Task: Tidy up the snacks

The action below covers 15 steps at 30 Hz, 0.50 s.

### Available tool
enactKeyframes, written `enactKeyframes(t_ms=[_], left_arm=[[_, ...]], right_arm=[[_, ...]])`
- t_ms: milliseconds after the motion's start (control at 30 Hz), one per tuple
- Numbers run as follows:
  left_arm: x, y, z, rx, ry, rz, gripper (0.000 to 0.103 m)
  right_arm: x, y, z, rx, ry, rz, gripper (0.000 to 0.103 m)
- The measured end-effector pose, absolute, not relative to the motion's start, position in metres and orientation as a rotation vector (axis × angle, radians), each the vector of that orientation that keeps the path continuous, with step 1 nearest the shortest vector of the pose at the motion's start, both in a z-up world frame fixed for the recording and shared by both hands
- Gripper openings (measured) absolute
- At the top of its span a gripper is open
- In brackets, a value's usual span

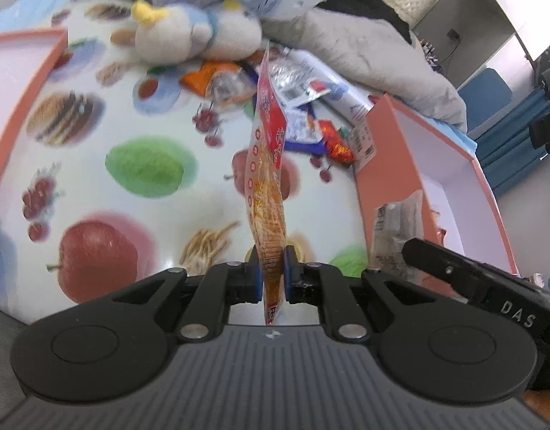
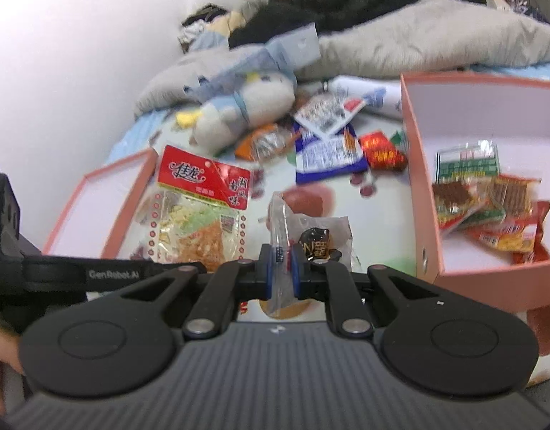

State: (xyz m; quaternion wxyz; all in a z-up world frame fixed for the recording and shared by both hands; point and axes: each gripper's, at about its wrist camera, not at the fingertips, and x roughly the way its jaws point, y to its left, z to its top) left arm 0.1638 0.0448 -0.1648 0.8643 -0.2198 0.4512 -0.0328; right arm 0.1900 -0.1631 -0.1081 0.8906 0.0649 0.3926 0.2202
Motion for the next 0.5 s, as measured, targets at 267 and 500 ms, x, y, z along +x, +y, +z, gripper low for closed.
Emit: enactKeyframes(t_ms=[267, 500], left_arm=[[0.157, 0.04, -0.103, -0.445, 0.832, -0.097, 0.012], [0.165, 0.023, -0.048, -0.389, 0.75, -0.136, 0.012]], right_arm=[[0.182, -0.176, -0.052, 0.14, 0.683, 0.448, 0.014], [0.186, -0.192, -0.011, 0.137, 0.578, 0.426, 0.014]])
